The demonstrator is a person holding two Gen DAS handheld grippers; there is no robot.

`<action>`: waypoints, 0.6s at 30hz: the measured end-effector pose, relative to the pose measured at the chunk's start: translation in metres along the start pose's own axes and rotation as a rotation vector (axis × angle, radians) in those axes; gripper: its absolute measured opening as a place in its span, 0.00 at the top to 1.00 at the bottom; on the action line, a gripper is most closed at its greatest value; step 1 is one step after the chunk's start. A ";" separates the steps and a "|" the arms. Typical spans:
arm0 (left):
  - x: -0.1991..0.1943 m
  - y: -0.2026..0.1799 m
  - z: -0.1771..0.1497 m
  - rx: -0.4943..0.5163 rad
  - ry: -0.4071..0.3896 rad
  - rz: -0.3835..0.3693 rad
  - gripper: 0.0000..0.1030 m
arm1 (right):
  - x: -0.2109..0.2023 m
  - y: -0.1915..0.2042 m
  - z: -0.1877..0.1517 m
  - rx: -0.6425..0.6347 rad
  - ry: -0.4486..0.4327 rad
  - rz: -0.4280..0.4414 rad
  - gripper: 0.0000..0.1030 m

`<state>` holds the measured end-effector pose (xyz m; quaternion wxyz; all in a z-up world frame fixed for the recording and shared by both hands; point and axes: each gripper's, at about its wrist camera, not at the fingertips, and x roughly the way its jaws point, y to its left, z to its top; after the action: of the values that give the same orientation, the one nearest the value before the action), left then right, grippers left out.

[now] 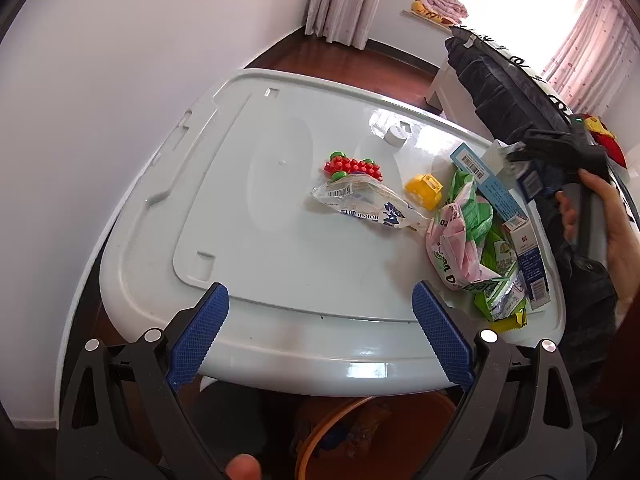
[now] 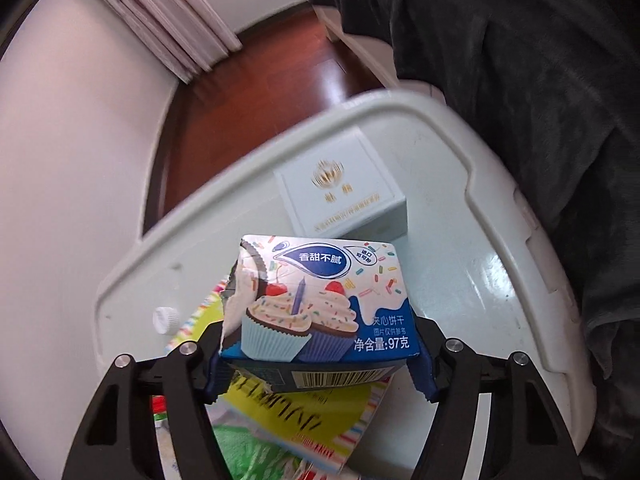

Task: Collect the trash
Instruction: 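Grasp the blue cupcake snack box with the right gripper and lift it, then grasp the clear plastic wrapper with the left gripper while the right gripper holds the box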

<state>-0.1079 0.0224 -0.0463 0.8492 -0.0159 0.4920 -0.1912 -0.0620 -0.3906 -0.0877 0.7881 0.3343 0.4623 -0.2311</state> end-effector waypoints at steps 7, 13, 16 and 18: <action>-0.003 -0.002 0.006 0.002 -0.007 -0.002 0.12 | -0.064 0.005 -0.031 -0.105 -0.025 0.115 0.34; 0.002 -0.026 0.047 0.292 -0.016 -0.123 0.12 | -0.107 -0.002 -0.084 -0.237 0.022 0.180 0.34; 0.023 -0.040 0.064 0.566 0.037 -0.263 0.12 | -0.119 -0.006 -0.105 -0.256 0.043 0.216 0.34; 0.039 -0.046 0.072 0.689 0.071 -0.288 0.12 | -0.123 -0.011 -0.117 -0.260 0.049 0.234 0.34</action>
<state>-0.0440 -0.0449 -0.0319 0.7516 0.2082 0.4207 -0.4635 -0.1939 -0.3050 -0.0234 0.8346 0.2864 0.4655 -0.0679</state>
